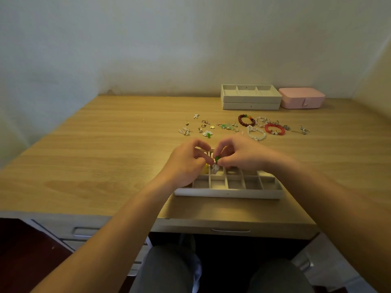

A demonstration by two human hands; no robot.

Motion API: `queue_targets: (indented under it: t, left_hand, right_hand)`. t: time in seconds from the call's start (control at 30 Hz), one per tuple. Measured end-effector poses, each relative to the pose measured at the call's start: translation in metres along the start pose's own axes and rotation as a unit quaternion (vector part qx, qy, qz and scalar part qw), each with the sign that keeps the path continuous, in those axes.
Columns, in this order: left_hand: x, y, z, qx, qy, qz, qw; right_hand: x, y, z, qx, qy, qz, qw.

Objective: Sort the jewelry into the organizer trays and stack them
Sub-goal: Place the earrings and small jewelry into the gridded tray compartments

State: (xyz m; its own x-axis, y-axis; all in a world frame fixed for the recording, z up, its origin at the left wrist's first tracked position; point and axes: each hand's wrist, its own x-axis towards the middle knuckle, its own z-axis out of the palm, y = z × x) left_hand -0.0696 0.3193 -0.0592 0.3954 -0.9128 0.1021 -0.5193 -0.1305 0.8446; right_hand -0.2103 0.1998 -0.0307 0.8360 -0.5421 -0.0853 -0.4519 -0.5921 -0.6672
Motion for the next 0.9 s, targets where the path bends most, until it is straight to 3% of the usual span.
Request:
queue_targets:
  t: [0.9]
  left_hand:
    - [0.001,-0.008,0.001,0.012,0.107,0.028,0.994]
  right_hand:
    - [0.002,-0.003,0.021,-0.178,0.071,0.006,0.981]
